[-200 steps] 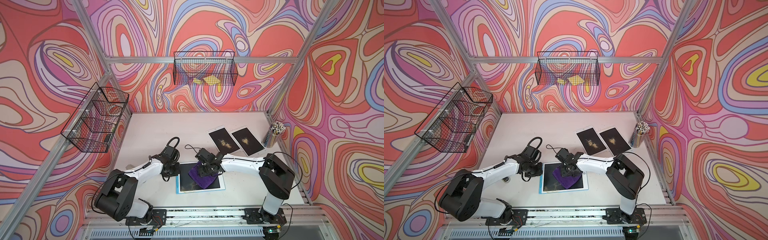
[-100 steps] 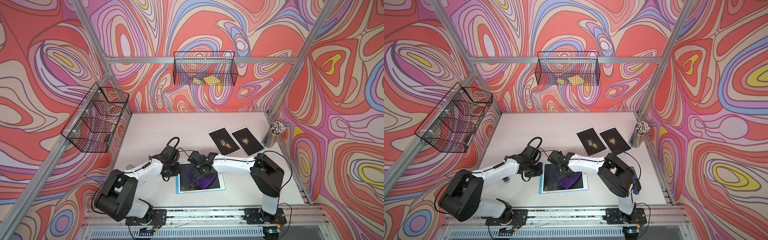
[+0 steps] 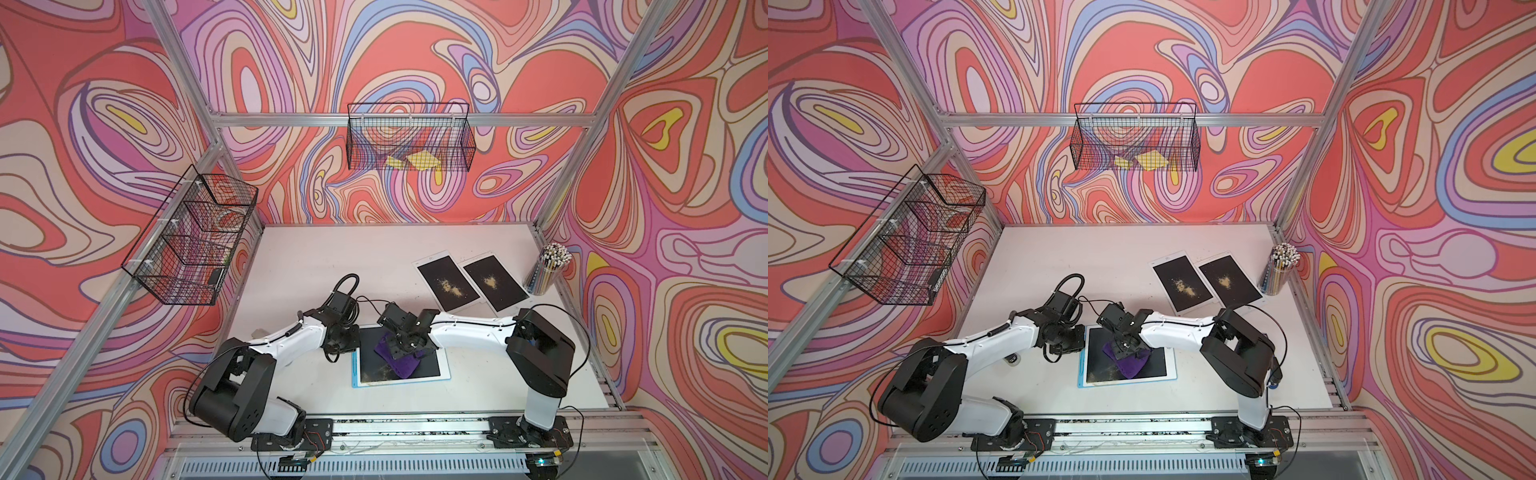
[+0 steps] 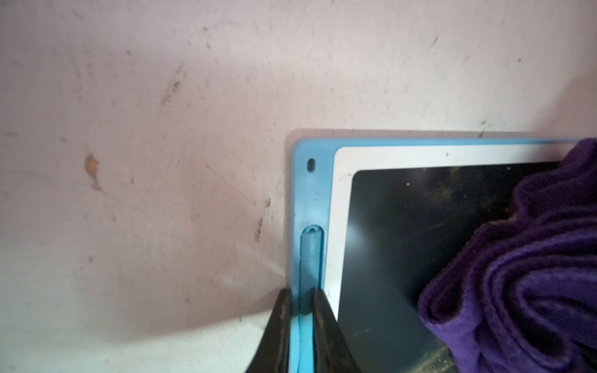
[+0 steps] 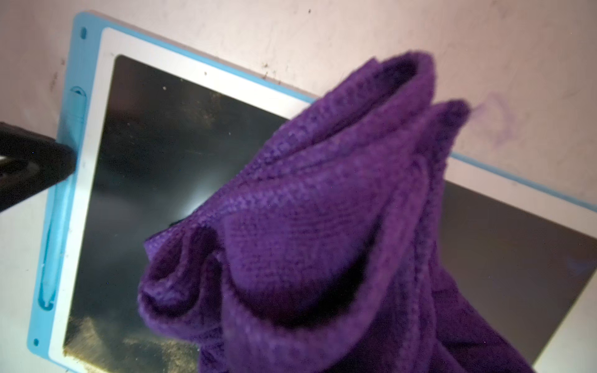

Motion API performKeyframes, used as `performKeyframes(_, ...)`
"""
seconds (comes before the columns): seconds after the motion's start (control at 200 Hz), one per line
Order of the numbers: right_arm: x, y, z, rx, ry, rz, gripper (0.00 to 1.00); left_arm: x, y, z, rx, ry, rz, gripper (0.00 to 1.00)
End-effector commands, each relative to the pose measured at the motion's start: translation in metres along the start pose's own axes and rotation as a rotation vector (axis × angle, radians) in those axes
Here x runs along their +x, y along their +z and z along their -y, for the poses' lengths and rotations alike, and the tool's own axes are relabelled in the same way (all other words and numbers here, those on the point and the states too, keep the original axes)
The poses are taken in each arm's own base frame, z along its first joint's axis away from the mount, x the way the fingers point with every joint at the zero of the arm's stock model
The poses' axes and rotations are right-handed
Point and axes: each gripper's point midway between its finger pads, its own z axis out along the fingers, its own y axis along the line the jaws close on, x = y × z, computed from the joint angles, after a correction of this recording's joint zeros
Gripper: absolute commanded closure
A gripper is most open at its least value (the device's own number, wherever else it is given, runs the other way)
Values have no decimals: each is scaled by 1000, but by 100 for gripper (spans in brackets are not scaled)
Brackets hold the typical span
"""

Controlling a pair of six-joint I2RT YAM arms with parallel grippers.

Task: Wipe the drawing tablet
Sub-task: Wipe the dirt from the drawing tablet.

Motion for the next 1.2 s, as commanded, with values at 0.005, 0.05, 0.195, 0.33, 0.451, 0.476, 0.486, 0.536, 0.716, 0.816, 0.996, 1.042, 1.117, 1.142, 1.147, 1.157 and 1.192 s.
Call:
performKeyframes(0.005,17,-13,-26,-51,-38,-61,100,27,19,-21,-78,1,-97,85)
performKeyframes(0.05,14,-17,-35,-55,-50,-52,100,27,19,-21,-76,-1,-95,85)
performKeyframes(0.195,12,-21,-59,-64,-71,-32,100,26,19,-21,-78,0,-91,85)
performKeyframes(0.33,10,-26,-79,-102,-85,-16,100,27,18,-22,-79,-2,-89,85)
performKeyframes(0.451,18,-17,-94,-116,-122,-50,100,27,18,-23,-85,-2,-89,85)
performKeyframes(0.476,20,-14,-95,-115,-128,-59,100,27,17,-23,-86,-3,-88,85)
performKeyframes(0.486,21,-13,-96,-115,-131,-62,100,27,18,-23,-87,-3,-90,85)
performKeyframes(0.536,26,-6,-97,-112,-137,-80,100,27,17,-24,-90,-3,-88,85)
performKeyframes(0.716,46,11,-76,-35,-147,-137,100,27,17,-28,-116,-5,-90,86)
performKeyframes(0.816,56,7,-49,49,-151,-136,100,27,18,-30,-129,-3,-98,88)
performKeyframes(0.996,83,-6,5,142,-104,-164,100,26,18,-30,-142,-3,-99,91)
performKeyframes(1.042,91,-9,22,160,-72,-175,100,25,17,-31,-144,-1,-97,91)
performKeyframes(1.117,100,-20,52,175,10,-178,100,26,16,-32,-149,-2,-94,91)
performKeyframes(1.142,103,-23,64,181,47,-180,100,26,16,-32,-150,-3,-93,91)
performKeyframes(1.147,103,-25,66,181,55,-180,100,25,16,-32,-149,-2,-93,91)
performKeyframes(1.157,104,-26,71,185,74,-181,100,26,16,-32,-149,-2,-92,91)
performKeyframes(1.192,105,-33,91,203,137,-173,100,26,15,-32,-149,-1,-91,91)
